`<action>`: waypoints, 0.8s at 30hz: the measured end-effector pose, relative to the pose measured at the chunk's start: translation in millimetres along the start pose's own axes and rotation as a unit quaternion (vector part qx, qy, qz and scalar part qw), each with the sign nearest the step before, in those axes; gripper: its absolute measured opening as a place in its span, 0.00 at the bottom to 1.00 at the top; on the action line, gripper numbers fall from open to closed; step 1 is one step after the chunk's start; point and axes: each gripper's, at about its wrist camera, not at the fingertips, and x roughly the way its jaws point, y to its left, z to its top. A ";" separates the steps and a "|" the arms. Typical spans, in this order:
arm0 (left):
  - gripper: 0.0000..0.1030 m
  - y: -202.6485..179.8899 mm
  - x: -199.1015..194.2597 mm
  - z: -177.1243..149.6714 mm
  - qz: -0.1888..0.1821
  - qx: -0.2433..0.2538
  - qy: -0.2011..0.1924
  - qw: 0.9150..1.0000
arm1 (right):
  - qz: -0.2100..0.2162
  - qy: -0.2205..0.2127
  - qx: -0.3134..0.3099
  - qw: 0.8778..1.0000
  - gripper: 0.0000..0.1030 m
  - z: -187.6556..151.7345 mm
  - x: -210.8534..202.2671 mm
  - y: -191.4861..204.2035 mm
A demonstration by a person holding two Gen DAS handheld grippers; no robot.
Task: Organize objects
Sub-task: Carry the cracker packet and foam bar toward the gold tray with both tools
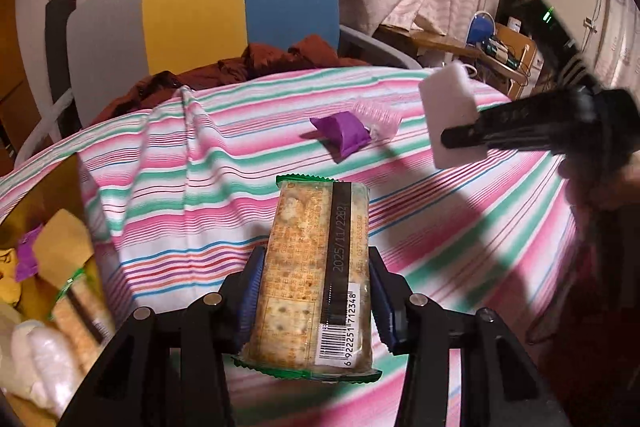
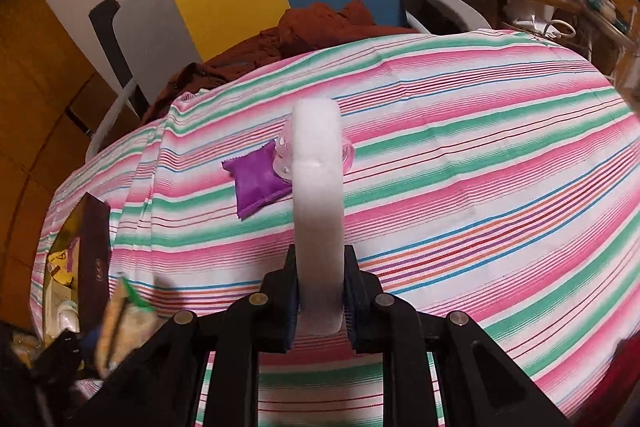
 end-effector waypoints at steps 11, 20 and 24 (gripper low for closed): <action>0.47 10.3 -42.0 -3.0 0.027 -0.006 -0.028 0.999 | -0.017 0.003 -0.024 1.000 0.18 0.0 3.1 5.6; 0.47 13.0 -55.6 -5.3 0.027 -0.009 -0.039 0.999 | -0.043 0.017 -0.063 0.997 0.18 -3.1 12.2 16.1; 0.47 11.8 -57.2 -7.5 0.025 -0.013 -0.038 0.999 | -0.048 0.016 -0.071 0.996 0.18 -4.8 12.5 20.1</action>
